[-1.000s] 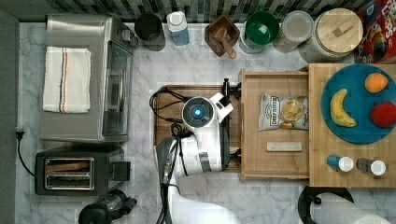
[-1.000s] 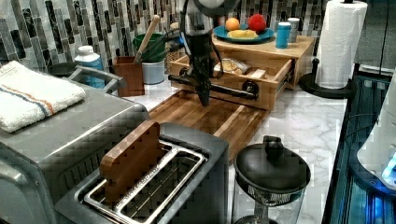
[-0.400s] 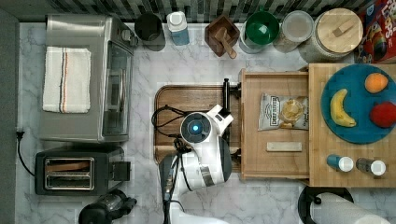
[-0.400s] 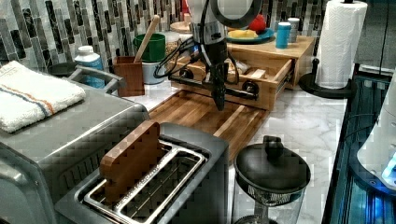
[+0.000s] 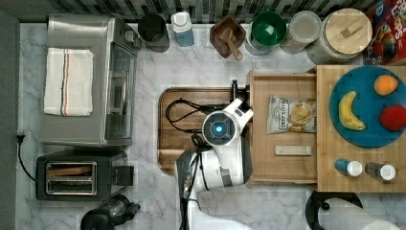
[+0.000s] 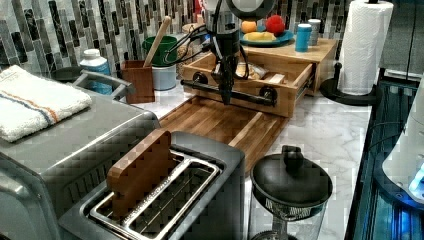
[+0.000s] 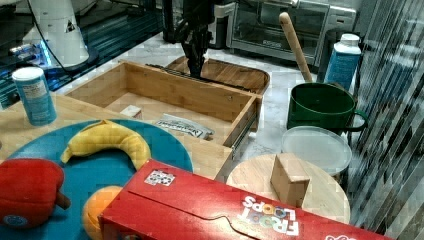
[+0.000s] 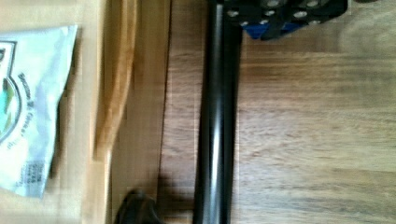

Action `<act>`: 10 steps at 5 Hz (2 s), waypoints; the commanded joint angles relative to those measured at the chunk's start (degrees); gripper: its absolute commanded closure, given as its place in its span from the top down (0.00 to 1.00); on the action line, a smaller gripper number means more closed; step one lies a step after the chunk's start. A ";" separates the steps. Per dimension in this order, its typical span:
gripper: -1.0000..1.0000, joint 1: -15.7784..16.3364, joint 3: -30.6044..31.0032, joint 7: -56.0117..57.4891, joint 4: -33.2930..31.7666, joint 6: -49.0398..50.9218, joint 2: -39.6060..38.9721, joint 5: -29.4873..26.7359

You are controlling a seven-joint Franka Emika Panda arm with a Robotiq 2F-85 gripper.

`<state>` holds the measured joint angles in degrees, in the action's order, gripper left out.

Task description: Close the drawer.

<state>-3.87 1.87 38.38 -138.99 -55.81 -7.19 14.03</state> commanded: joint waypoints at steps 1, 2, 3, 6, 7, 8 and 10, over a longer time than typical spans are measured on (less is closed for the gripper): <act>0.00 -5.82 -4.01 10.94 4.85 -1.09 -0.28 1.55; 0.00 -8.89 -5.41 14.81 7.31 2.45 0.29 1.56; 0.00 -10.48 -8.13 17.91 7.82 -0.91 -1.08 2.40; 0.00 -16.28 -15.28 34.07 15.86 -1.97 -6.62 -5.36; 0.00 -19.70 -15.72 38.58 20.95 -0.88 -9.25 -5.82; 0.00 -21.43 -15.61 41.58 24.27 0.11 -11.01 -6.26; 0.00 -21.21 -16.01 41.24 23.82 0.80 -10.56 -7.81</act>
<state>-17.92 -7.74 75.26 -125.45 -50.50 -16.10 4.78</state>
